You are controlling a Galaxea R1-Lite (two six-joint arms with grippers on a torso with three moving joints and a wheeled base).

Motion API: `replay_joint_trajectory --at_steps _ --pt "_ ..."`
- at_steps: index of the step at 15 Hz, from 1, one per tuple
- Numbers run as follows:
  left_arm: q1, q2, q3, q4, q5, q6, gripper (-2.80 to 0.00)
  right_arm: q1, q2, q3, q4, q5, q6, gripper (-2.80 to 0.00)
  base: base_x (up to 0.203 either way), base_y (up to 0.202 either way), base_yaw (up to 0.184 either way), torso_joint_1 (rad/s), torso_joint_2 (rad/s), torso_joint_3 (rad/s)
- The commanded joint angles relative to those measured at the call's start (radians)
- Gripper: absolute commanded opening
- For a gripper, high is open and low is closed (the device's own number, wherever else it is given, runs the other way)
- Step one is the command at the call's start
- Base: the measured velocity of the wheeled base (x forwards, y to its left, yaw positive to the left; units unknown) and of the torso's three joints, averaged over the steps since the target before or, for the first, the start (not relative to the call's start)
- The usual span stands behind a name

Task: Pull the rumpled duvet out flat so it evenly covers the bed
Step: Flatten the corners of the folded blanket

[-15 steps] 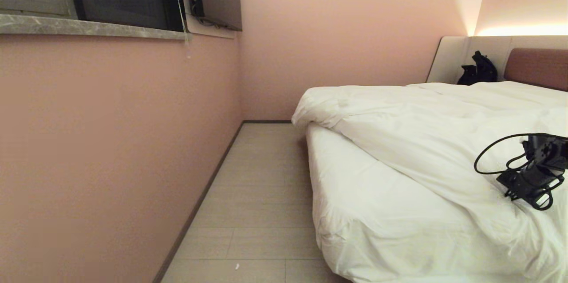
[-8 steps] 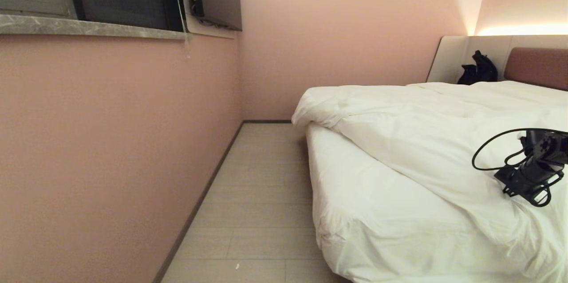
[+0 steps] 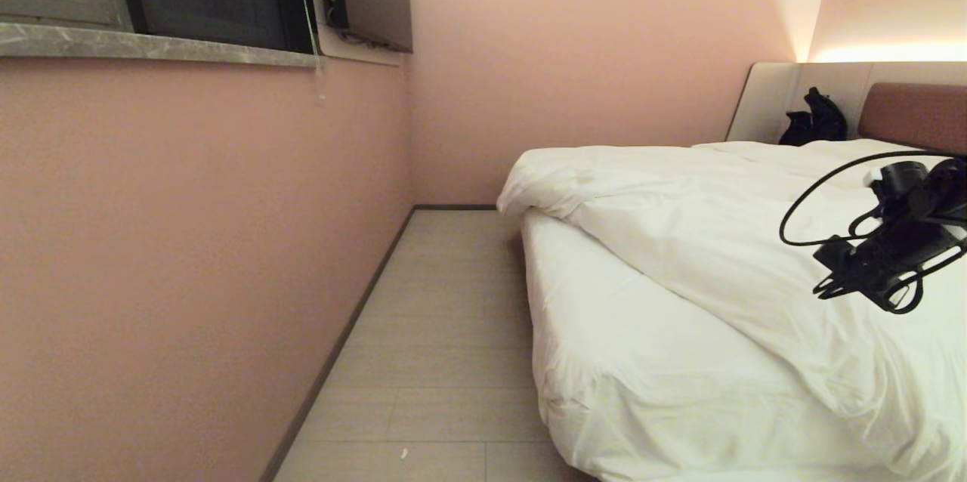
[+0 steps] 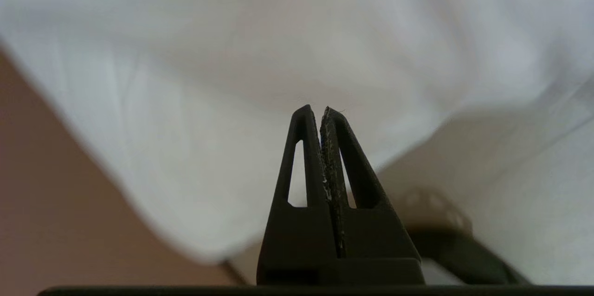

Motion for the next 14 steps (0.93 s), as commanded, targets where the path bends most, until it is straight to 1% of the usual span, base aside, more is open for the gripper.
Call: replay_joint_trajectory --at_steps 1,2,3,4,5,6,9,12,14 --pt "0.0 0.0 0.0 0.0 0.0 -0.001 -2.8 0.091 -0.136 0.095 0.09 0.07 0.0 -2.8 0.0 0.0 0.0 0.0 0.0 0.0" --pt "0.0 0.0 0.0 0.0 0.0 -0.001 -2.8 0.142 -0.17 0.143 0.089 0.069 0.0 -2.8 0.0 0.0 0.0 0.0 0.0 0.0" --pt "0.0 0.0 0.0 0.0 0.0 -0.001 -2.8 0.211 -0.215 0.201 0.088 0.07 0.002 -2.8 0.0 0.0 0.0 0.0 0.0 0.0" --pt "0.0 0.0 0.0 0.0 0.0 -0.001 -2.8 0.253 -0.254 0.236 0.086 0.071 0.006 -2.8 0.0 0.0 0.0 0.0 0.0 0.0" --pt "0.0 0.0 0.0 0.0 0.0 -0.001 -2.8 0.276 -0.277 0.245 0.075 0.072 0.012 -2.8 0.0 0.0 0.0 0.0 0.0 0.0" --pt "0.0 0.0 0.0 0.0 0.0 -0.001 -2.8 0.278 -0.279 0.241 0.064 0.071 0.016 -2.8 0.0 0.0 0.0 0.0 0.0 0.0" --pt "0.0 0.0 0.0 0.0 -0.001 -0.001 -2.8 0.263 -0.282 0.22 0.044 0.069 0.019 -2.8 0.0 0.0 0.0 0.0 0.0 0.0" --pt "0.0 0.0 0.0 0.0 0.0 -0.001 -2.8 0.142 -0.277 0.121 0.04 0.067 0.01 -2.8 0.0 0.0 0.0 0.0 0.0 0.0" --pt "0.0 0.0 0.0 0.0 -0.002 -0.001 -2.8 0.108 -0.269 0.089 0.038 0.062 0.001 -2.8 0.0 0.0 0.0 0.0 0.0 0.0"
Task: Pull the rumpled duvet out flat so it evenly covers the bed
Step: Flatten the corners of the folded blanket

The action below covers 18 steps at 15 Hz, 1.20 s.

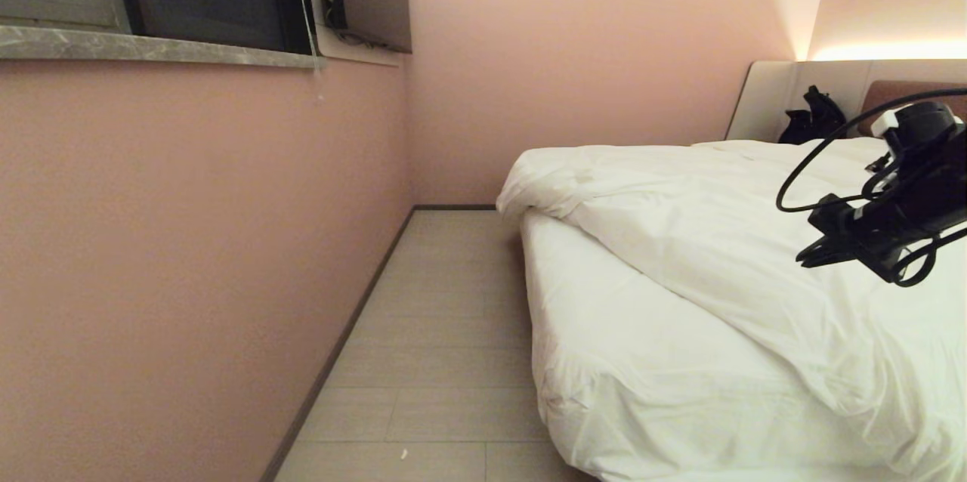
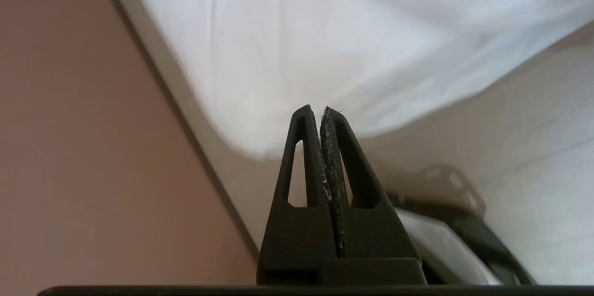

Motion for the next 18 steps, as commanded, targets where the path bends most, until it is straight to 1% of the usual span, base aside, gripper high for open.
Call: replay_joint_trajectory --at_steps 1,3,4,7,9,11,12,15,18 --pt "0.0 0.0 0.0 0.0 0.0 -0.001 -2.8 -0.07 0.01 -0.053 0.004 0.001 -0.011 -2.8 0.0 0.0 0.0 0.0 0.0 0.0" --pt "0.0 0.0 0.0 0.0 0.0 -0.001 -2.8 -0.159 0.017 -0.086 -0.005 0.001 -0.043 -2.8 0.0 0.0 0.0 0.0 0.0 0.0" --pt "0.0 0.0 0.0 0.0 0.0 -0.001 -2.8 -0.189 0.023 -0.093 -0.018 0.0 -0.061 -2.8 0.0 0.0 0.0 0.0 0.0 0.0" --pt "0.0 0.0 0.0 0.0 0.0 -0.001 -2.8 -0.319 0.084 -0.096 -0.133 -0.01 -0.121 -2.8 0.0 0.0 0.0 0.0 0.0 0.0" --pt "0.0 0.0 0.0 0.0 0.0 -0.001 -2.8 -0.367 0.13 -0.094 -0.189 -0.011 -0.162 -2.8 0.0 0.0 0.0 0.0 0.0 0.0" --pt "0.0 0.0 0.0 0.0 0.0 -0.001 -2.8 -0.401 0.172 -0.094 -0.209 -0.012 -0.187 -2.8 0.0 0.0 0.0 0.0 0.0 0.0" --pt "0.0 0.0 0.0 0.0 0.0 -0.001 -2.8 -0.404 0.174 -0.094 -0.214 -0.012 -0.187 -2.8 0.0 0.0 0.0 0.0 0.0 0.0" --pt "0.0 0.0 0.0 0.0 0.0 -0.001 -2.8 -0.482 0.271 -0.096 -0.268 -0.014 -0.195 -2.8 0.0 0.0 0.0 0.0 0.0 0.0" --pt "0.0 0.0 0.0 0.0 -0.001 -0.001 -2.8 -0.518 0.284 -0.095 -0.281 -0.015 -0.212 -2.8 0.0 0.0 0.0 0.0 0.0 0.0"
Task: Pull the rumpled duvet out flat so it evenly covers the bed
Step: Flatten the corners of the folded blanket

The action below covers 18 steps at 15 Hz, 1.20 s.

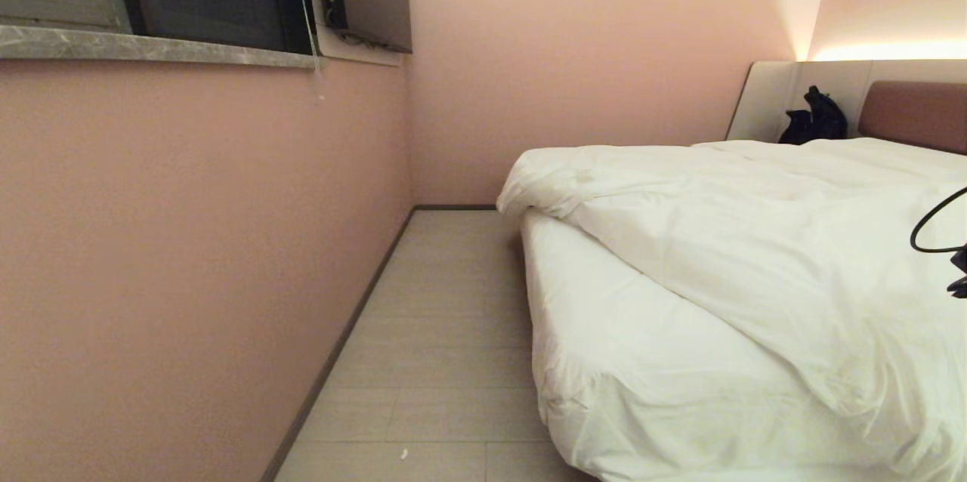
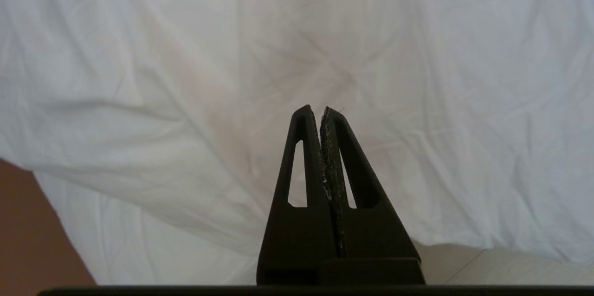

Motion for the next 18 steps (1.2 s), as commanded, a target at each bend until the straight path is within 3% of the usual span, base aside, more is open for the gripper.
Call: replay_joint_trajectory --at_steps 1,11,16,18 --pt "0.0 0.0 0.0 0.0 0.0 -0.001 -2.8 -0.046 0.034 -0.001 -0.012 0.001 -0.011 -2.8 0.0 0.0 0.0 0.0 0.0 0.0" --pt "0.0 0.0 0.0 0.0 0.0 -0.001 -2.8 -0.219 0.04 0.011 -0.02 0.016 -0.043 -2.8 0.0 0.0 0.0 0.0 0.0 0.0" --pt "0.0 0.0 0.0 0.0 -0.001 -0.001 -2.8 -0.291 0.051 0.0 -0.028 0.162 -0.068 -2.8 0.0 0.0 0.0 0.0 0.0 0.0" --pt "0.0 0.0 0.0 0.0 0.0 -0.001 -2.8 -0.293 0.065 0.0 -0.029 0.166 -0.091 -2.8 0.0 0.0 0.0 0.0 0.0 0.0"
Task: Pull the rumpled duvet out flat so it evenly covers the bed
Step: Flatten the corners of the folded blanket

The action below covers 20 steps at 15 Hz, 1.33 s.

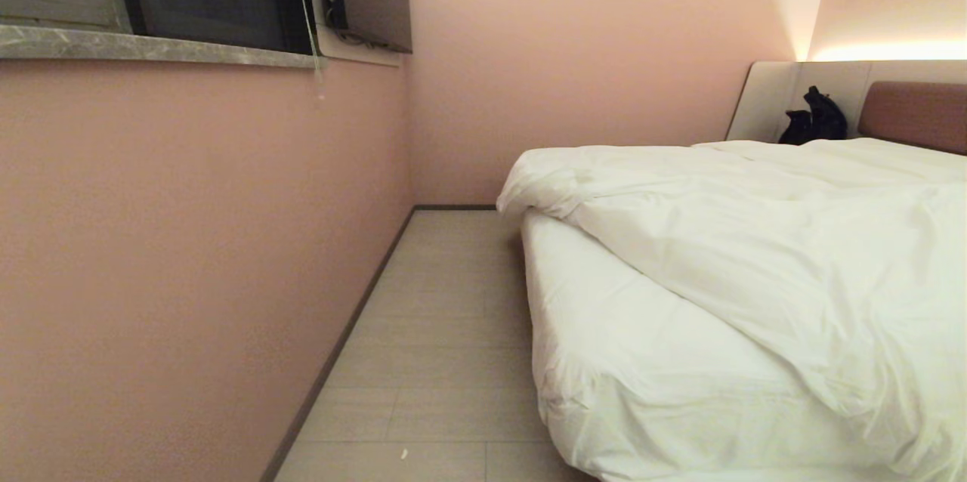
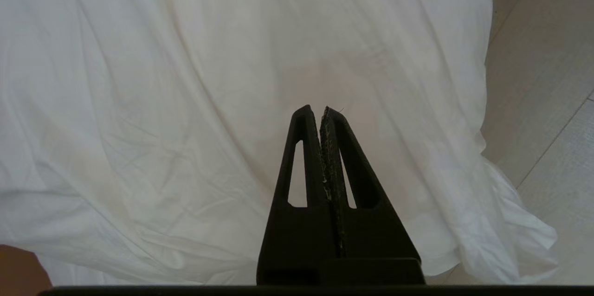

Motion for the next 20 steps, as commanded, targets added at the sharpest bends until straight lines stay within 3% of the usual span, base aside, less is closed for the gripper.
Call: replay_joint_trajectory --at_steps 1,2,3,14,20 --pt "0.0 0.0 0.0 0.0 0.0 -0.001 -2.8 -0.002 0.016 0.001 -0.008 0.053 -0.019 -2.8 0.0 0.0 0.0 0.0 0.0 0.0" --pt "0.0 0.0 0.0 0.0 0.0 -0.001 -2.8 -0.002 0.038 0.001 -0.034 0.052 -0.02 -2.8 0.0 0.0 0.0 0.0 0.0 0.0" --pt "0.0 0.0 0.0 0.0 0.0 -0.001 -2.8 -0.002 0.055 0.0 -0.051 0.051 -0.019 0.0 0.0 0.0 0.0 0.0 0.0 0.0" --pt "0.0 0.0 0.0 0.0 0.0 -0.001 -2.8 0.008 0.245 -0.148 -0.094 0.055 -0.025 0.0 0.0 0.0 0.0 0.0 0.0 0.0" --pt "0.0 0.0 0.0 0.0 0.0 -0.001 -2.8 0.087 0.309 -0.148 -0.245 0.136 -0.06 0.0 0.0 0.0 0.0 0.0 0.0 0.0"
